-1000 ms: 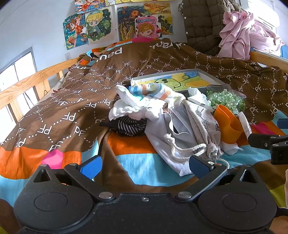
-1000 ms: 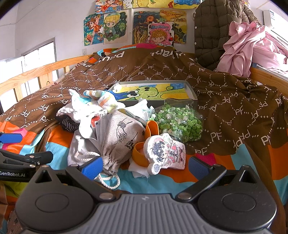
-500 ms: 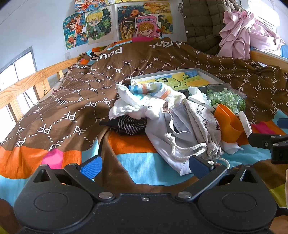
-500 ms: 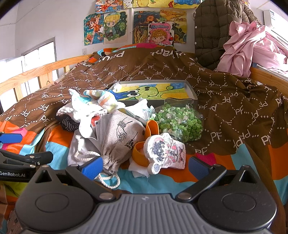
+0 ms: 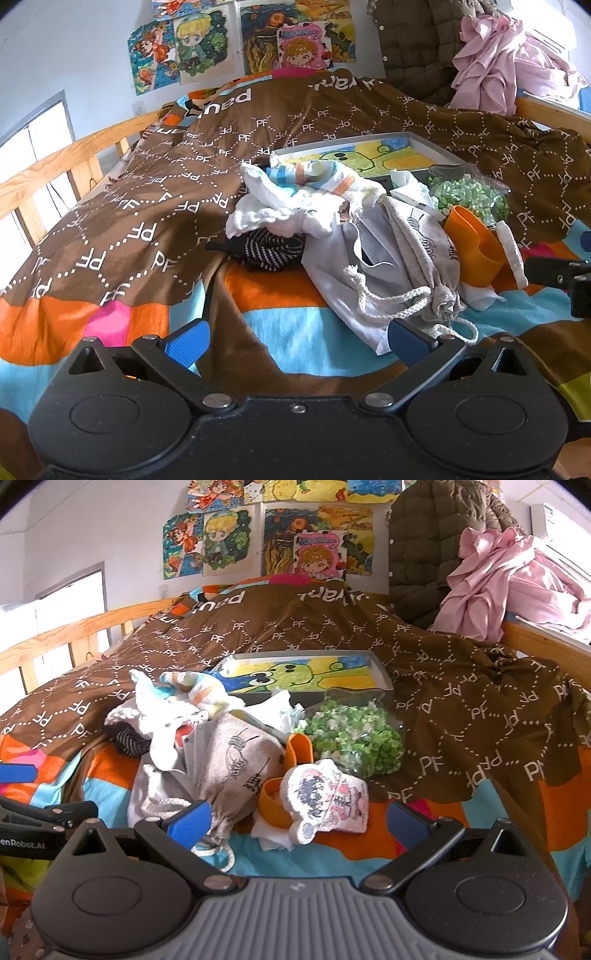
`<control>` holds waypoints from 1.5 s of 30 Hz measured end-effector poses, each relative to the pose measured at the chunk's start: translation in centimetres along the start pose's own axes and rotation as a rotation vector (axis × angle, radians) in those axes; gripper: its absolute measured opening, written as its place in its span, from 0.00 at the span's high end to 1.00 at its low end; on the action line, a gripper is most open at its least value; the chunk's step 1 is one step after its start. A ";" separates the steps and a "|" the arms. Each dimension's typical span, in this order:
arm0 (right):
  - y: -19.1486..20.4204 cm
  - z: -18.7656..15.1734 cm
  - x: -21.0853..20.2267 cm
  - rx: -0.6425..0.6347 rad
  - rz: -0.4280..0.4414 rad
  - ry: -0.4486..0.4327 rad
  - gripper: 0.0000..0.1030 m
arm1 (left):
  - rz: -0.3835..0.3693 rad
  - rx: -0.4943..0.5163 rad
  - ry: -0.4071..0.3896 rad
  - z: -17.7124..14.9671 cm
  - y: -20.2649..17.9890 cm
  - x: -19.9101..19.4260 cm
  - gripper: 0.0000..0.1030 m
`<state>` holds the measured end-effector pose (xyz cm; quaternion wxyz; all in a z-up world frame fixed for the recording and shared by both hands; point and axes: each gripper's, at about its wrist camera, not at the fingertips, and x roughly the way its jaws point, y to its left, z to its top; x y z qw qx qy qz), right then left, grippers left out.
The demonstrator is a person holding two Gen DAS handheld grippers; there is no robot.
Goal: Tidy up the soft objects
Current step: 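Move the left tool toward the grey drawstring bag while the right tool approaches a white cloth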
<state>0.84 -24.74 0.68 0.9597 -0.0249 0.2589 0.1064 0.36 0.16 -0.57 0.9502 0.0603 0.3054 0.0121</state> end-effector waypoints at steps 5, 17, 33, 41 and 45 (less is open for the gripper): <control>-0.3 0.1 0.9 0.000 -0.024 0.006 0.00 | -0.037 0.123 0.009 1.1 -0.7 0.4 0.01; -1.9 0.2 3.1 -0.001 -0.089 0.019 0.00 | -0.246 0.182 0.011 6.5 -2.8 3.8 0.01; -0.2 -0.5 6.2 -0.105 -0.068 0.006 0.00 | -0.429 0.093 0.096 8.9 -5.8 10.0 0.01; -0.2 -0.6 6.4 -0.103 -0.046 -0.006 0.01 | -0.456 0.046 0.104 9.4 -5.9 10.7 0.01; -0.3 -0.4 6.1 -0.097 -0.046 -0.030 0.01 | -0.472 0.065 0.076 9.5 -6.0 10.1 0.04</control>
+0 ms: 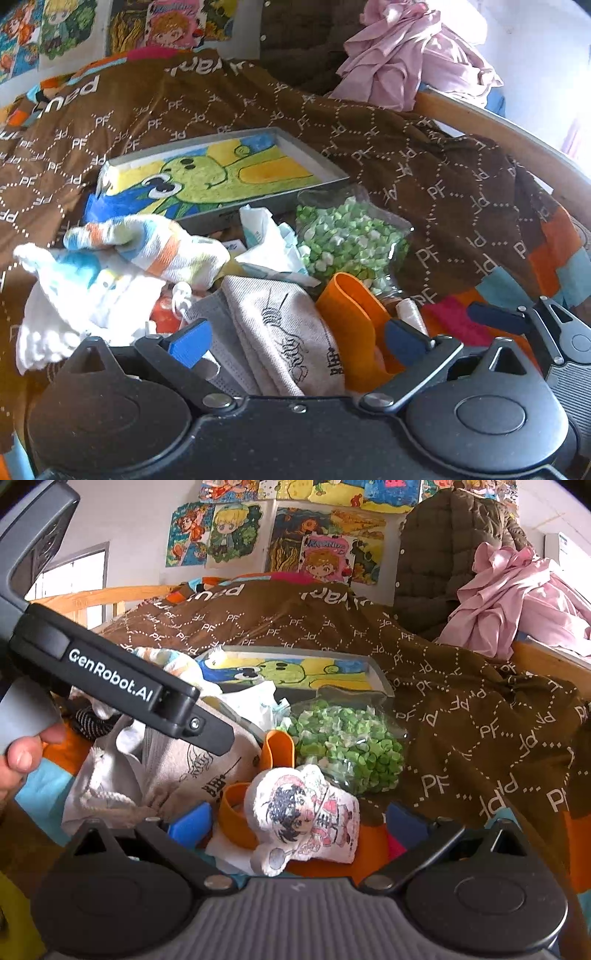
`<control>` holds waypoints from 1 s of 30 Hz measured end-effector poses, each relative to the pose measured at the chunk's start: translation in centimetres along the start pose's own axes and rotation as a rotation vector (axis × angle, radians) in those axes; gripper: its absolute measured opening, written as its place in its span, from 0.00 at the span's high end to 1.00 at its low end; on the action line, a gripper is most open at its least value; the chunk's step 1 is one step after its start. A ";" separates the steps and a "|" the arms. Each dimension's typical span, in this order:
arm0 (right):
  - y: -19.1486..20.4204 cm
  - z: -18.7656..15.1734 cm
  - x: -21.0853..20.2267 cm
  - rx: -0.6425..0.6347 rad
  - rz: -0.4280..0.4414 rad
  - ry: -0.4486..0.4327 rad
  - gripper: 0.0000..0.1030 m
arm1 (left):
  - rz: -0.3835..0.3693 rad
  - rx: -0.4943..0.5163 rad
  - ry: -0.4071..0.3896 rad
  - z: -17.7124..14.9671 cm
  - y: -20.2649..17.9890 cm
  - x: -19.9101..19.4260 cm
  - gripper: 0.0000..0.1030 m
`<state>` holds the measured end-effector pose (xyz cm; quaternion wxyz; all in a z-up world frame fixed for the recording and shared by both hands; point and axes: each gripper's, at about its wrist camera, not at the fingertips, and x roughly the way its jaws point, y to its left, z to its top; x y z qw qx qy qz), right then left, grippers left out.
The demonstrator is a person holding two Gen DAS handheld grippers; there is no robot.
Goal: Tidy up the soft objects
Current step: 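Move the left tool toward the grey drawstring bag while the right tool approaches a white cloth, then close the left gripper on the grey drawstring bag while the right gripper grasps the white cloth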
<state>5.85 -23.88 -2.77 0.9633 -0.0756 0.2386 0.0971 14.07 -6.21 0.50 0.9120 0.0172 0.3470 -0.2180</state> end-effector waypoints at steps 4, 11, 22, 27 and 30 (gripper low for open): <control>-0.3 0.1 -0.1 0.018 0.000 -0.012 0.05 | -0.034 -0.001 0.005 0.2 0.0 0.2 0.07; -0.3 0.0 0.0 0.023 0.005 0.002 0.10 | -0.071 -0.098 0.022 0.0 1.1 1.6 0.19; -0.2 -0.2 0.1 0.031 0.006 0.038 0.20 | -0.098 -0.220 0.072 -0.9 2.3 2.4 0.42; -0.3 -0.3 -0.2 0.042 -0.014 0.040 0.28 | -0.105 -0.228 0.071 -1.0 1.7 2.1 0.54; -0.5 -0.3 -0.6 0.057 -0.025 0.035 0.30 | -0.094 -0.214 0.063 -1.1 1.1 1.6 0.56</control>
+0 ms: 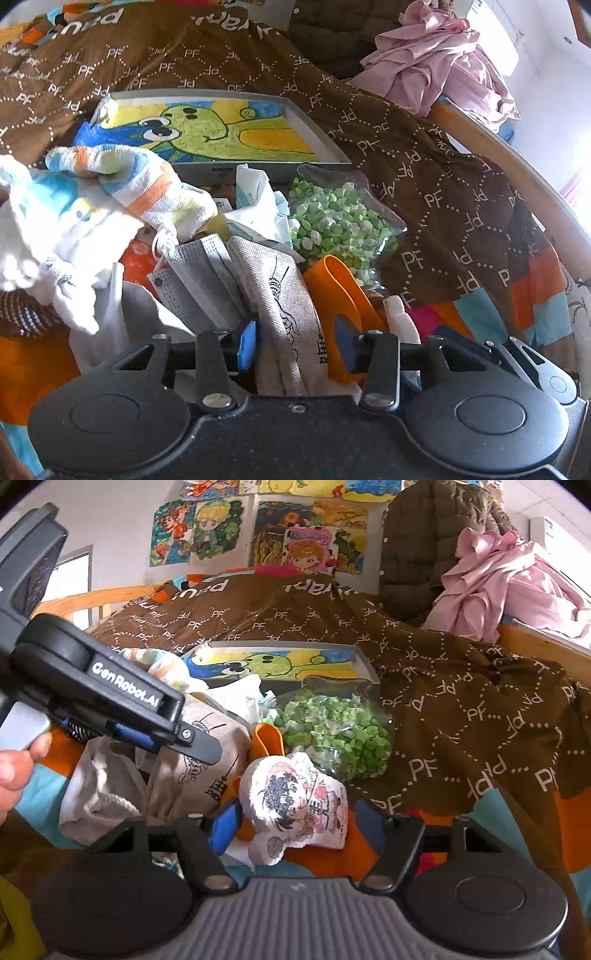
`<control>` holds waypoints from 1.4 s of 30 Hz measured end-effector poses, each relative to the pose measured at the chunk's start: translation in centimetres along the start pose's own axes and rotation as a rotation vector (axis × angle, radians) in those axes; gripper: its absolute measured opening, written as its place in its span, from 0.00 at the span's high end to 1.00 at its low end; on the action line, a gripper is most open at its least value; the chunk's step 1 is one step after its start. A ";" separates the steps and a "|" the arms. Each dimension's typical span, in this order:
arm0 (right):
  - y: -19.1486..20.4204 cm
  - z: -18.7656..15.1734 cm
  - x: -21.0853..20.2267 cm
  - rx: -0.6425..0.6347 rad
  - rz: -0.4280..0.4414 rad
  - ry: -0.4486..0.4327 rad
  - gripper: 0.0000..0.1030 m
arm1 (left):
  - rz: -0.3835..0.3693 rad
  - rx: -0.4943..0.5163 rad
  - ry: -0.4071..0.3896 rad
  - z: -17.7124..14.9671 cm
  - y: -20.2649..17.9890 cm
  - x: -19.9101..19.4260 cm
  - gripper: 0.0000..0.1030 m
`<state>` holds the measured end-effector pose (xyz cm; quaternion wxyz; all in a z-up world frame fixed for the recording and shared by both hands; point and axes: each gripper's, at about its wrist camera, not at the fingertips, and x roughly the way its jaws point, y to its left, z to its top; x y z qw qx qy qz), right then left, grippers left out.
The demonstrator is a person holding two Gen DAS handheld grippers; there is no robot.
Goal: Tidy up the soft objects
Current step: 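Close the left gripper on the grey drawstring bag while the right gripper grasps the white cloth, then lift the grey bag with the left gripper while the right gripper carries the white cloth to the tray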
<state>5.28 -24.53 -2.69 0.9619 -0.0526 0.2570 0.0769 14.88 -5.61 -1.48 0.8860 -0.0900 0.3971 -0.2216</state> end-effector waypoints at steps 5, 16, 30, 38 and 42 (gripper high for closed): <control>-0.4 0.0 -0.2 0.026 0.007 0.004 0.32 | -0.001 0.009 -0.017 -0.4 -0.7 -0.6 0.58; -0.5 -0.4 -0.6 0.013 -0.032 0.038 0.37 | -0.005 0.024 -0.005 -0.6 -1.4 0.0 0.58; -1.5 -0.2 -0.5 0.048 -0.105 0.000 0.73 | -0.017 0.014 -0.015 -1.4 -1.7 0.3 0.69; -1.4 -0.2 -0.4 0.041 -0.103 -0.011 0.86 | 0.001 -0.013 0.003 -1.6 -1.7 0.9 0.81; -1.1 -0.2 -1.0 0.026 -0.089 -0.043 0.86 | 0.045 -0.062 0.000 -1.9 -0.8 0.1 0.90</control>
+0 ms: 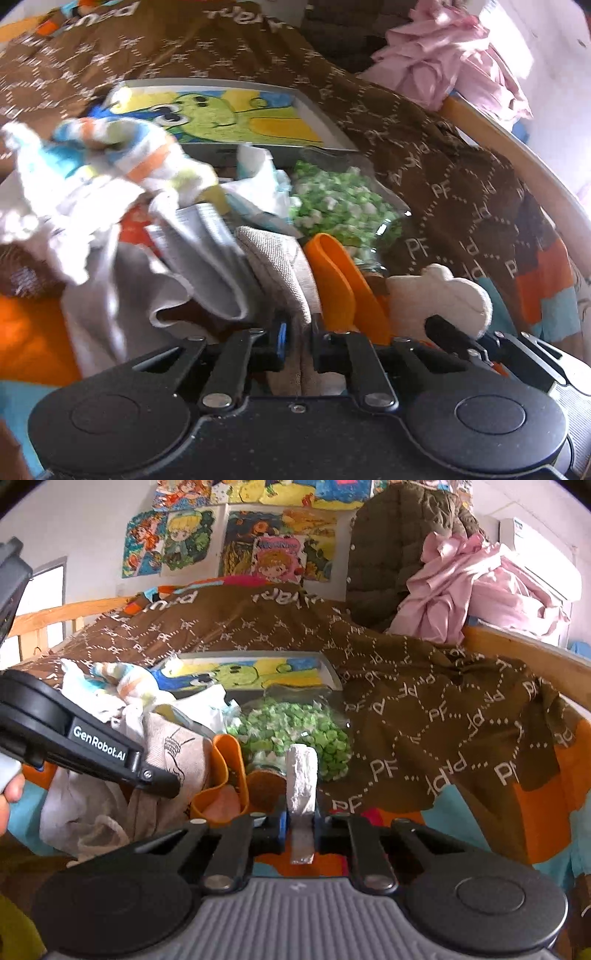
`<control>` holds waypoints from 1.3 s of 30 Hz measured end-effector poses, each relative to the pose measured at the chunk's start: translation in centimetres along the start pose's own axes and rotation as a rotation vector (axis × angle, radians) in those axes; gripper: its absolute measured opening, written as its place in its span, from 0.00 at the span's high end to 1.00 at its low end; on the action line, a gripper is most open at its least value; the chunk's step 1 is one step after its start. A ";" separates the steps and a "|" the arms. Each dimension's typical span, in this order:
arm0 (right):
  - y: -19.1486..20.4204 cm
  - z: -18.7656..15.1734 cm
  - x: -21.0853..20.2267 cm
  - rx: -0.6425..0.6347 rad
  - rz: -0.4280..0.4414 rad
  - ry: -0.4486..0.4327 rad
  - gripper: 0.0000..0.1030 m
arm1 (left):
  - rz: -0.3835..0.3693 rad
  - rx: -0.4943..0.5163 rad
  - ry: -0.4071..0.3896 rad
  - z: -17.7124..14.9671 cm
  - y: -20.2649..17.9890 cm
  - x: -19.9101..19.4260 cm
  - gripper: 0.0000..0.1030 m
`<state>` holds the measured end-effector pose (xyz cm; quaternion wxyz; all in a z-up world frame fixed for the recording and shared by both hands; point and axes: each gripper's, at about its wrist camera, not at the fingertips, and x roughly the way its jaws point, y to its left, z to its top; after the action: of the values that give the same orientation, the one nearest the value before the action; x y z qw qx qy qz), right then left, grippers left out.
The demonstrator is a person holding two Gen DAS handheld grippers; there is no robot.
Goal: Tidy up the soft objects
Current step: 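Lift the grey bag with the left gripper while the right gripper carries the white cloth to the tray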
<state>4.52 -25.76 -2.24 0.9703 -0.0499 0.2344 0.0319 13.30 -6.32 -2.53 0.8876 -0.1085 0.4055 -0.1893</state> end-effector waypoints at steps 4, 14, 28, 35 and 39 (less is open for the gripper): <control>0.3 0.3 -0.9 -0.007 0.033 -0.042 0.86 | -0.001 -0.039 -0.024 -0.4 0.7 -1.4 0.93; 0.4 2.2 -4.2 -0.010 0.064 -0.226 0.86 | -0.029 0.023 -0.140 0.2 -1.2 -7.7 0.94; 0.5 5.1 -7.0 -0.045 0.105 -0.376 0.86 | -0.024 0.018 -0.231 8.4 -1.8 -14.8 0.94; 2.9 11.8 -2.5 -0.115 0.165 -0.390 0.86 | 0.031 0.079 -0.231 15.7 -0.5 -14.0 0.94; 4.5 15.4 2.7 -0.163 0.215 -0.359 0.86 | 0.025 0.070 -0.241 18.9 2.7 -12.2 0.94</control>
<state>13.48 -19.49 9.84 0.9803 -0.0962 0.0585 0.1624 21.06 2.02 17.08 0.9355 -0.0944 0.2902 -0.1781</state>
